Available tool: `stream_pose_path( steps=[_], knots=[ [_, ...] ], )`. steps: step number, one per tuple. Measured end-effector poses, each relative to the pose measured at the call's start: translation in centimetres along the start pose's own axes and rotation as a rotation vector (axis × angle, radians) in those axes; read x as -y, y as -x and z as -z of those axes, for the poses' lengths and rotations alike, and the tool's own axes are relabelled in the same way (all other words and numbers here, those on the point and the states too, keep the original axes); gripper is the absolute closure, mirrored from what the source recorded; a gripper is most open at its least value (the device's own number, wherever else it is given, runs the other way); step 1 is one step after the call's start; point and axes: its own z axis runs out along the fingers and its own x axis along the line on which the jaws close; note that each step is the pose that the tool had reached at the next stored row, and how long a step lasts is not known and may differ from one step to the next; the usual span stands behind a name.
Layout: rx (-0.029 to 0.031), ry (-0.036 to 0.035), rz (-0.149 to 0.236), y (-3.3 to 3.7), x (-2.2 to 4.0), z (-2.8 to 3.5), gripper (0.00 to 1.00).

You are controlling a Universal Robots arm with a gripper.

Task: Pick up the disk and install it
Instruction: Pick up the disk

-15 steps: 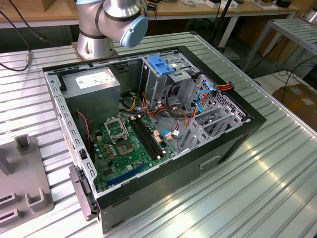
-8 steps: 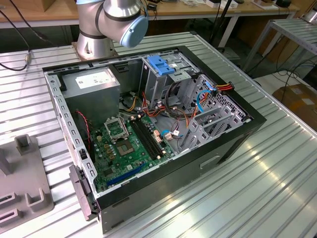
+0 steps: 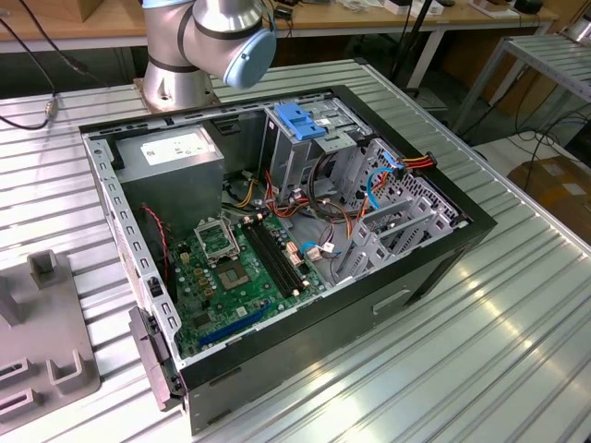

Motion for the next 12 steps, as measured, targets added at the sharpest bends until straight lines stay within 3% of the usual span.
stream_pose_path(
  steps=[12],
  knots=[
    [0.0000, 0.0000, 0.000, -0.01, 0.01, 1.06, 0.63]
  ],
)
